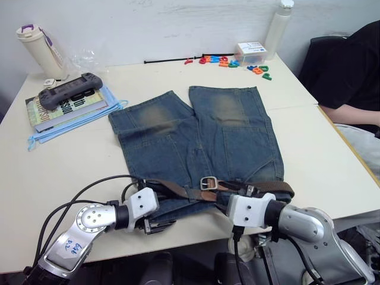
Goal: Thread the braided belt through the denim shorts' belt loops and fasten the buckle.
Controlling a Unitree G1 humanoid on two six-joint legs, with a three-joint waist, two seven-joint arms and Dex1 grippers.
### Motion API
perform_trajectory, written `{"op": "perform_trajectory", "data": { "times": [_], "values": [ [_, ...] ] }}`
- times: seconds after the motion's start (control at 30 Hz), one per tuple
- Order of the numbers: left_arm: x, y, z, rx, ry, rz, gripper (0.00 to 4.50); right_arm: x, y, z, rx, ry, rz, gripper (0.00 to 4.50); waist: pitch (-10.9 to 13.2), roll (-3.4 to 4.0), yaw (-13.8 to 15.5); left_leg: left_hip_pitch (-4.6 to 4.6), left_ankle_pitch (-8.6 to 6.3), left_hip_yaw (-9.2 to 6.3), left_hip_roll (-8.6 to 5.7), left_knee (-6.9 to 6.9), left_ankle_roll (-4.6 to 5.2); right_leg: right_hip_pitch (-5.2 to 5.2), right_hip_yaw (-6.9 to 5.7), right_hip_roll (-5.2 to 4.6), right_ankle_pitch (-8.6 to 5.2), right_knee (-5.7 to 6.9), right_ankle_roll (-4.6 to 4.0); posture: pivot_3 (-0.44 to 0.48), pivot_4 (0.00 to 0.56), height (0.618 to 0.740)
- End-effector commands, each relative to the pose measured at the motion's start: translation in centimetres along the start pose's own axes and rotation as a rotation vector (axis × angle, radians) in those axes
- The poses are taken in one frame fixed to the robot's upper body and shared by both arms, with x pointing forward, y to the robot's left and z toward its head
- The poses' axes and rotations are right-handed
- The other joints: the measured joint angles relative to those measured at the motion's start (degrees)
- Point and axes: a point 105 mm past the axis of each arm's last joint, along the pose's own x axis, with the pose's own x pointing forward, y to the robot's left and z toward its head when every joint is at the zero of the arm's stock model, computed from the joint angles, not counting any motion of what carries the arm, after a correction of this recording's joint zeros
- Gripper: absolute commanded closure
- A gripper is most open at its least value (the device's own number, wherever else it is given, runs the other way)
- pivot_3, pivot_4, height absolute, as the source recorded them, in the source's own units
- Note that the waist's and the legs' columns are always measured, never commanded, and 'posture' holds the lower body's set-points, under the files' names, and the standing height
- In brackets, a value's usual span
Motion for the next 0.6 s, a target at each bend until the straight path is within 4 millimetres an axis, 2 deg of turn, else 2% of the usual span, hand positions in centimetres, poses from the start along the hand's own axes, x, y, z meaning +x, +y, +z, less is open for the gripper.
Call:
{"op": "perform_trajectory", "data": {
  "times": [0.03, 0.23, 0.57, 0.6],
  "values": [
    [-0.3, -0.7, -3.8, -0.096, 0.155, -0.001, 0.49, 0.1, -0.1, 0.4, -0.077, -0.011, -0.02, 1.47, 0.0, 0.0, 0.02, 0.0, -0.01, 0.0, 0.01, 0.0, -0.01, 0.0, 0.0, 0.01, 0.0, 0.0, 0.0, 0.0, 0.15, 0.714],
    [-0.4, -0.7, -3.8, -0.098, 0.156, 0.001, 0.49, 1.0, -0.1, 0.7, -0.117, -0.033, -0.039, 1.47, 0.01, 0.02, -0.03, -0.01, -0.03, 0.0, 0.06, 0.0, -0.05, -0.02, 0.01, 0.05, -0.01, -0.02, -0.02, 0.0, 0.15, 0.714],
    [-0.6, -0.7, -3.6, -0.099, 0.155, 0.005, 0.49, 1.2, 0.3, 0.7, -0.132, -0.039, -0.034, 1.47, 0.01, 0.03, -0.02, -0.01, -0.08, 0.0, 0.17, 0.0, -0.12, -0.02, 0.01, 0.15, -0.05, -0.05, -0.1, 0.0, 0.15, 0.714],
    [-0.6, -0.8, -3.6, -0.099, 0.155, 0.005, 0.49, 1.2, 0.3, 0.7, -0.132, -0.04, -0.033, 1.96, 0.01, 0.03, -0.03, -0.01, -0.08, 0.0, 0.18, 0.0, -0.13, -0.02, 0.01, 0.16, -0.05, -0.05, -0.1, 0.0, 0.15, 0.714]
  ]
}}
